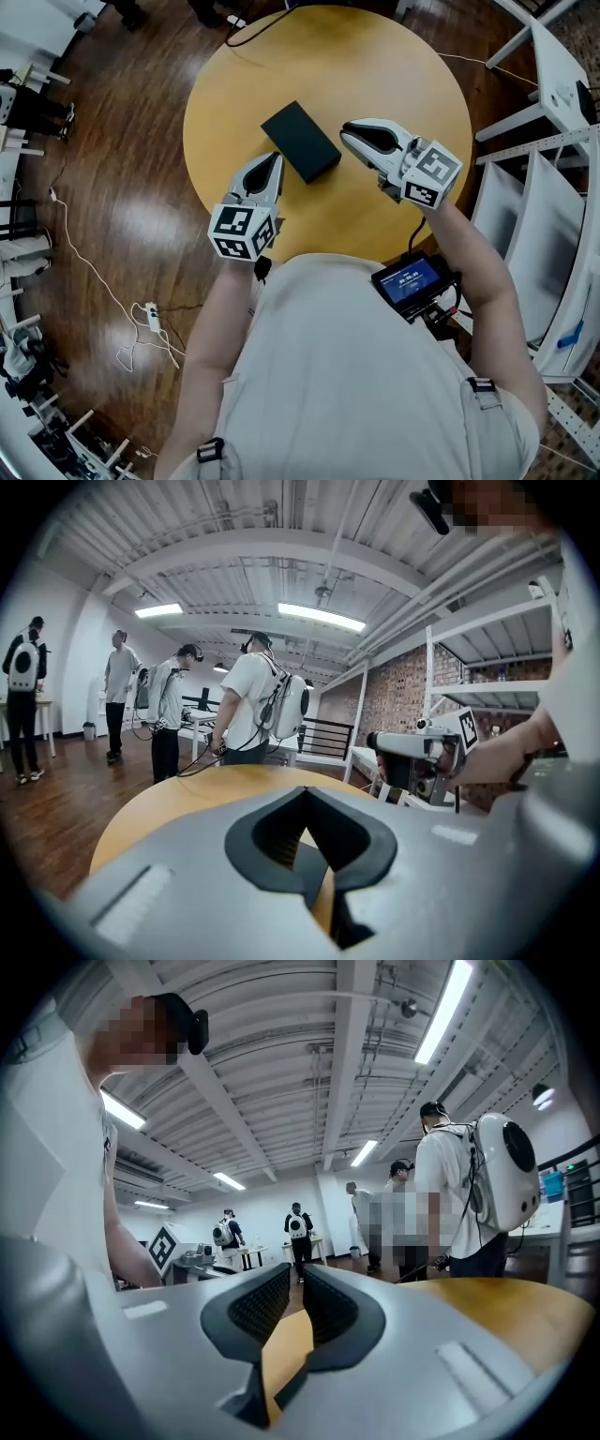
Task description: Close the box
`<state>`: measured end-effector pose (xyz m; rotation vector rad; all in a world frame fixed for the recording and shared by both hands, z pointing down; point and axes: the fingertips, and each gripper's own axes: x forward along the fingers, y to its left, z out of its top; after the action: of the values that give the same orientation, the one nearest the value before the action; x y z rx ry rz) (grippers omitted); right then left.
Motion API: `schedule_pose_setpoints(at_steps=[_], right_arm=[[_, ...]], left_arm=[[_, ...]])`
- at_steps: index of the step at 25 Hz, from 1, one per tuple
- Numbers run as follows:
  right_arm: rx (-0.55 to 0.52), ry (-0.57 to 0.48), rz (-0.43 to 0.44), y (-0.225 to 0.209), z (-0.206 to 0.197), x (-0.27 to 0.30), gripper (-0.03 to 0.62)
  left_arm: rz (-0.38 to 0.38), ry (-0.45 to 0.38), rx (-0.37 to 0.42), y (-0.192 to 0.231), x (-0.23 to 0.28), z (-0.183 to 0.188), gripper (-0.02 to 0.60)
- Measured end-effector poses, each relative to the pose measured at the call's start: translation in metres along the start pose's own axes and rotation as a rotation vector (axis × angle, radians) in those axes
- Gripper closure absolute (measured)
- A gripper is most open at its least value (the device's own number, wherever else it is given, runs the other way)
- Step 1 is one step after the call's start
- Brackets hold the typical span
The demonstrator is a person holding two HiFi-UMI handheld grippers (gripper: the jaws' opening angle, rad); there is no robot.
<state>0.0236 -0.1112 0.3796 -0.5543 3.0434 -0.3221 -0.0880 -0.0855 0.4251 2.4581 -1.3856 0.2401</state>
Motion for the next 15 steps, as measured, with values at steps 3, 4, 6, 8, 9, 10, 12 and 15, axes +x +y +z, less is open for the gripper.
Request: schedule_pose_setpoints(at_steps=[3,4,6,8,9,10,12,15], right_arm=[[0.001,0.001,-0.002,0.0002,-0.0020,-0.0002,0.566],[0.000,0.002,-0.001,0.0006,-0.0021,0.0000,0.568],[-0.003,0.003,0.001,0.0016,-0.0011,0.0009,0.577],[-0.007,0.004,0.001,0.0023,-0.0008,0.0018,0.582],[-0.008,0.005,0.000,0.0023,-0.0010,0.0019,0.583],[-0.008,0.006,-0.002,0.0022,-0.0011,0.0019,0.585],[-0.006,0.008,-0.007,0.0015,-0.0008,0.0018,0.588],[-0.004,0.006,-0.011,0.0010,0.0000,0.0016,0.594]], left_arm=[[-0.003,0.000,0.002,-0.0015,0.0010,-0.0007,0.581],[-0.002,0.000,0.001,-0.0012,0.0009,-0.0005,0.581],[-0.001,0.000,-0.001,-0.0002,0.0004,-0.0002,0.581],[0.000,0.001,-0.003,0.0006,-0.0001,-0.0011,0.581],[0.000,0.002,-0.004,0.0008,-0.0004,-0.0016,0.581],[0.001,0.002,-0.004,0.0008,-0.0006,-0.0017,0.581],[0.000,0.002,-0.004,0.0005,-0.0009,-0.0008,0.581],[-0.001,0.002,-0.002,0.0003,-0.0008,0.0004,0.581]])
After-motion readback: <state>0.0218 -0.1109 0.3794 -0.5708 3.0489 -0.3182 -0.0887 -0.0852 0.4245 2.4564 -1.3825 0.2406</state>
